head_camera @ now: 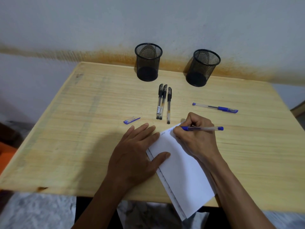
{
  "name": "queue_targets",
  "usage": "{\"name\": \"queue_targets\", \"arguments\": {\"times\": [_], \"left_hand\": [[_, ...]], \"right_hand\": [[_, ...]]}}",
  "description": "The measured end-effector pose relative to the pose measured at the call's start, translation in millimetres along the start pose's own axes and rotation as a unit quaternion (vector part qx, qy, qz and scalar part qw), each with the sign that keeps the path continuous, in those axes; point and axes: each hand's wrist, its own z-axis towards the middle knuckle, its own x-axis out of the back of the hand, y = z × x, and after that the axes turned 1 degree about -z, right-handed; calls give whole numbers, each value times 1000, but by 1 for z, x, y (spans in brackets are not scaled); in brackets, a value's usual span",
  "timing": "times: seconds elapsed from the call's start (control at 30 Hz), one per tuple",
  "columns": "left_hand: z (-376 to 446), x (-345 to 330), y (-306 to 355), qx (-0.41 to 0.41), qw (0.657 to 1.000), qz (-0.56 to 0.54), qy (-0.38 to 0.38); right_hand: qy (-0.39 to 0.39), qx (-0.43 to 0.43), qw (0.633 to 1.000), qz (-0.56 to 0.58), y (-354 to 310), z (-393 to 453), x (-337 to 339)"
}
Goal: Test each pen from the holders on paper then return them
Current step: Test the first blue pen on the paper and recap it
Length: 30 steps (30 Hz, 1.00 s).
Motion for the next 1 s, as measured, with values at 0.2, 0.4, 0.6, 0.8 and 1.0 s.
{"name": "queue_targets", "arguments": {"times": [0.2,0.4,0.6,0.8,1.0], "left_hand": [[1,-1,-1,-15,1000,0,17],[-1,-8,-4,-59,995,21,79],[-3,-3,1,14,994,-72,83],[15,23,-4,148,969,-14,199],[29,24,-21,165,971,131,116]], "right_hand": [[-26,-47,965,258,5,6,8],[-10,-27,965,260,3,3,9],[8,-36,955,293,2,1,13],[4,-68,940,334,-4,-1,24],[0,-91,930,357,-8,-2,29]]}}
